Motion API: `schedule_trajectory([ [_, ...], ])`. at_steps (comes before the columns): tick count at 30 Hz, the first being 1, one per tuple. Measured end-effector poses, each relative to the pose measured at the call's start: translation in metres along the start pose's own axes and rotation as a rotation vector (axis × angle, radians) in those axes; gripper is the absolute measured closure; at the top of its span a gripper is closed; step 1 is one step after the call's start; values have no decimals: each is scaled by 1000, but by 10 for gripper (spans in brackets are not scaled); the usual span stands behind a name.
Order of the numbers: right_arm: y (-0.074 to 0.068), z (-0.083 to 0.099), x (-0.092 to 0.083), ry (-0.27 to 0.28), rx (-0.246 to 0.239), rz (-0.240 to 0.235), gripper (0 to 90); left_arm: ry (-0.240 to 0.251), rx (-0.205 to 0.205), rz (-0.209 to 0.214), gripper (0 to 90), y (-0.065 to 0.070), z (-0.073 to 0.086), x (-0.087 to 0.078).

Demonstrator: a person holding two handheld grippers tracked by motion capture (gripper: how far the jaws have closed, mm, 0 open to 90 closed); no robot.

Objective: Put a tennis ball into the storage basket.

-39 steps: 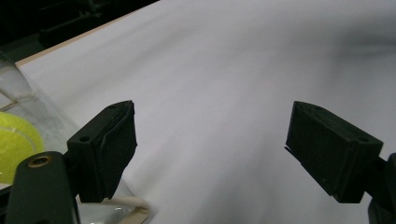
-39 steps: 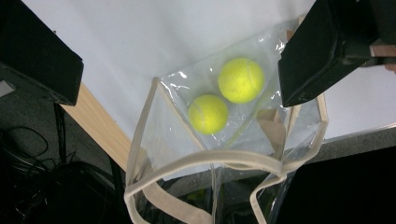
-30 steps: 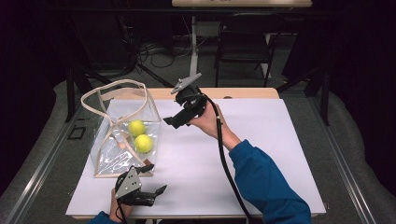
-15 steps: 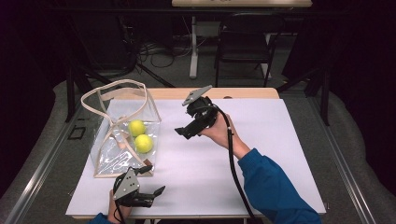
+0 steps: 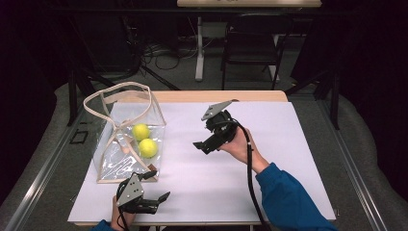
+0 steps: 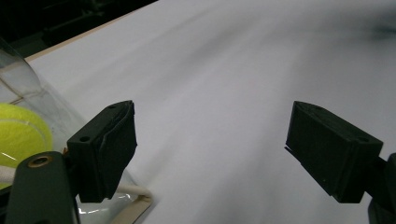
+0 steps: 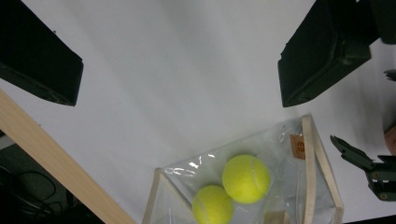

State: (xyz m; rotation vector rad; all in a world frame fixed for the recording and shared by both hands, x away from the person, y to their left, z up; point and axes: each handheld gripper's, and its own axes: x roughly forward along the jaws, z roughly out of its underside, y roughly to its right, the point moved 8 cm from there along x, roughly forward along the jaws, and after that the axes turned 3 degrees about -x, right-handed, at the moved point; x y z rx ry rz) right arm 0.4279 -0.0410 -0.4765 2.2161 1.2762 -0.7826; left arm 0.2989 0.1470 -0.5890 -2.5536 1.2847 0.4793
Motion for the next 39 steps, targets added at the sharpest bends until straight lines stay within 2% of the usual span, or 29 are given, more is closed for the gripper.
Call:
schedule_trajectory([
  [15, -7, 52, -15, -9, 33, 7, 0, -5, -1, -2, 161, 0, 1, 0],
  [22, -9, 82, -18, -24, 63, 18, 0, -6, 0, -3, 160, 0, 1, 0],
  [23, -9, 82, -18, -24, 63, 18, 0, -6, 0, -3, 161, 0, 1, 0],
  [25, -9, 95, -17, -28, 86, 20, 0, -6, -1, -2, 160, 0, 1, 0],
  [32, -11, 121, -16, -10, 137, 17, 0, -9, -4, -3, 161, 0, 1, 0],
  [39, -16, 141, -19, 2, 148, 37, 0, -11, -5, -7, 160, 0, 2, 0],
])
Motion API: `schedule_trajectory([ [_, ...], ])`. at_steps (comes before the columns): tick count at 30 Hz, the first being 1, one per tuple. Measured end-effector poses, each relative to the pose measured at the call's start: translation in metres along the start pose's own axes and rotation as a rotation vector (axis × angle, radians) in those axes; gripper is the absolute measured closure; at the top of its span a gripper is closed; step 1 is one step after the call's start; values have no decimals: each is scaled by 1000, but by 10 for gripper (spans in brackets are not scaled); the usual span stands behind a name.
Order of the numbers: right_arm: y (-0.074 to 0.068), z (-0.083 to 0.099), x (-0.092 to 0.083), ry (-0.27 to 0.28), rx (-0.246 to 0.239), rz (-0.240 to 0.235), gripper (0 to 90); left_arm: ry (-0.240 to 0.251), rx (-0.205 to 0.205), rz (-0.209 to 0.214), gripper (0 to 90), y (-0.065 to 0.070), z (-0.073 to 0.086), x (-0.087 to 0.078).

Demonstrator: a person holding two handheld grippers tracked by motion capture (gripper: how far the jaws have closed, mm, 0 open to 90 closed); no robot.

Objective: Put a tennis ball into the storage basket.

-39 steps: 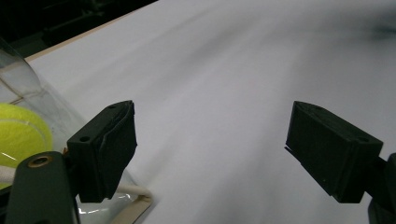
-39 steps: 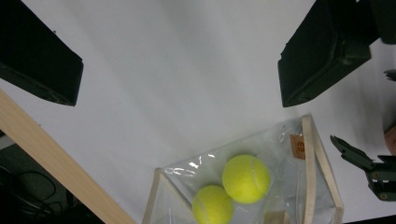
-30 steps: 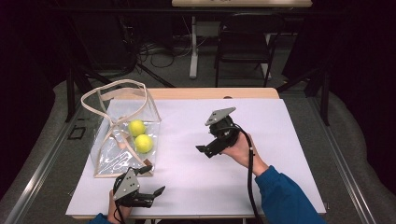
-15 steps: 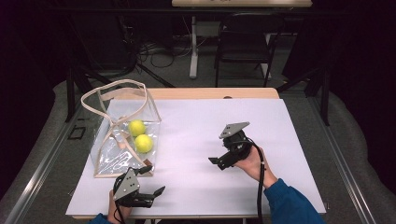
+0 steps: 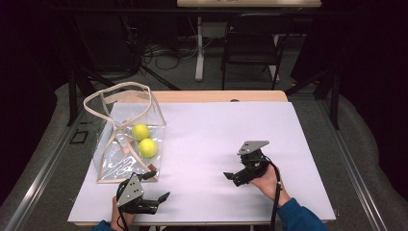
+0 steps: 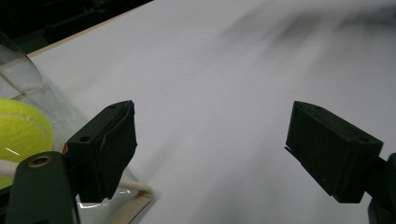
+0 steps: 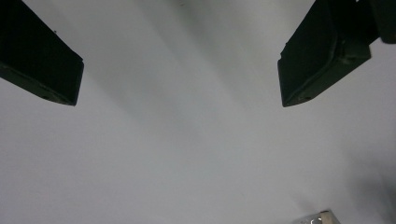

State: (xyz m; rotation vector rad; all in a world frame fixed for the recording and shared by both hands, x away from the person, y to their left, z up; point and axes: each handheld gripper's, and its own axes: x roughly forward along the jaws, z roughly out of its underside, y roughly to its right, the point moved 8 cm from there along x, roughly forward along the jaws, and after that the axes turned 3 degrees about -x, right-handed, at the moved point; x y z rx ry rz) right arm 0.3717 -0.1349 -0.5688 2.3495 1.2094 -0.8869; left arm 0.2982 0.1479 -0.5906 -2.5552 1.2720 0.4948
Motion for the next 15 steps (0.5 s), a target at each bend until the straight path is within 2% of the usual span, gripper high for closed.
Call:
schedule_trajectory([
  [7, -1, 20, -2, -9, 9, 20, 0, -1, -1, -5, 161, 0, 1, 1],
  [12, -1, 34, -6, 10, 28, 32, 0, -5, 2, -9, 161, 0, 1, 0],
  [15, -2, 44, -8, 9, 25, 59, 0, -6, 2, -13, 161, 0, 1, -1],
])
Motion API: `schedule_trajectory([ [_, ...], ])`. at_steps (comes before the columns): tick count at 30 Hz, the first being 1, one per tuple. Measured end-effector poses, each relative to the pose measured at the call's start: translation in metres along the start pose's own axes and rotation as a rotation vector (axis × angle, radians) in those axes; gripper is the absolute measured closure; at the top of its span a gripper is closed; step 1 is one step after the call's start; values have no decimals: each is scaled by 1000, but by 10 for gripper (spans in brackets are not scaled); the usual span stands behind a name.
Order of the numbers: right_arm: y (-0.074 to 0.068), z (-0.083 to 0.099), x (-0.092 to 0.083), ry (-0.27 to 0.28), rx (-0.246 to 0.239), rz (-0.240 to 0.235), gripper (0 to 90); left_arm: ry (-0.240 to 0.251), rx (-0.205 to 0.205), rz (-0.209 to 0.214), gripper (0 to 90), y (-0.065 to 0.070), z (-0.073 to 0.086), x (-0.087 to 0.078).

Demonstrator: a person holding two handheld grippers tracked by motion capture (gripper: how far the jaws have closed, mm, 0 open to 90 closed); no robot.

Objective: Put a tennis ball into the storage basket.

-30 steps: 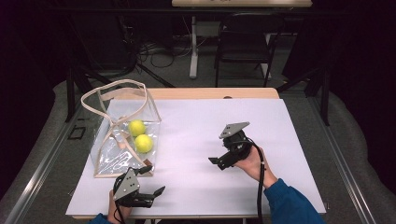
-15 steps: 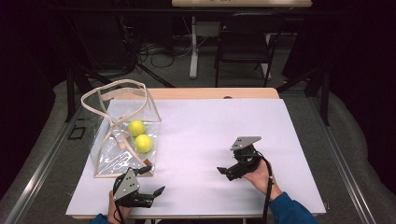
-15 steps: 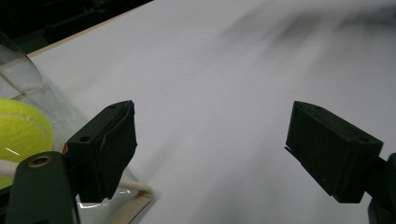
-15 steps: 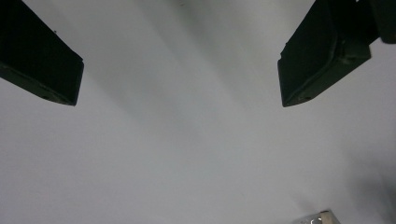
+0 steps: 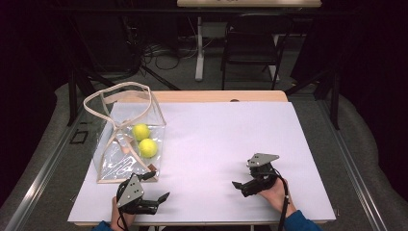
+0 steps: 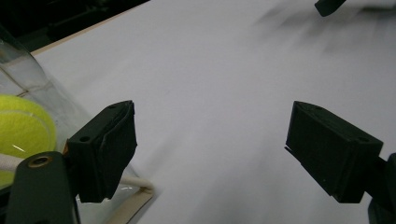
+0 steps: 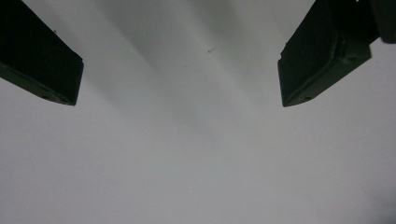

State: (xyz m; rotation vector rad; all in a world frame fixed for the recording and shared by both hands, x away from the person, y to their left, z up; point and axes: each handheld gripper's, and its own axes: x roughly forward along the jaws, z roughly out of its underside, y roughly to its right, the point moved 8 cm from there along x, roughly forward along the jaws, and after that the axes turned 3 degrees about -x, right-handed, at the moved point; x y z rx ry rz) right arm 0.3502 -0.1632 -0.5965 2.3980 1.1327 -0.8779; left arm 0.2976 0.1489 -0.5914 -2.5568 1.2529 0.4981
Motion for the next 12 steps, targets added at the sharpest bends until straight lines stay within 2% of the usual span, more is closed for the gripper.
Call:
schedule_trajectory([
  [7, -2, 16, -8, 23, 2, 49, 0, -6, -2, -7, 161, -1, 1, 0],
  [12, -2, 23, -15, 34, -26, 91, 0, -14, 2, -11, 161, 0, 2, 1],
])
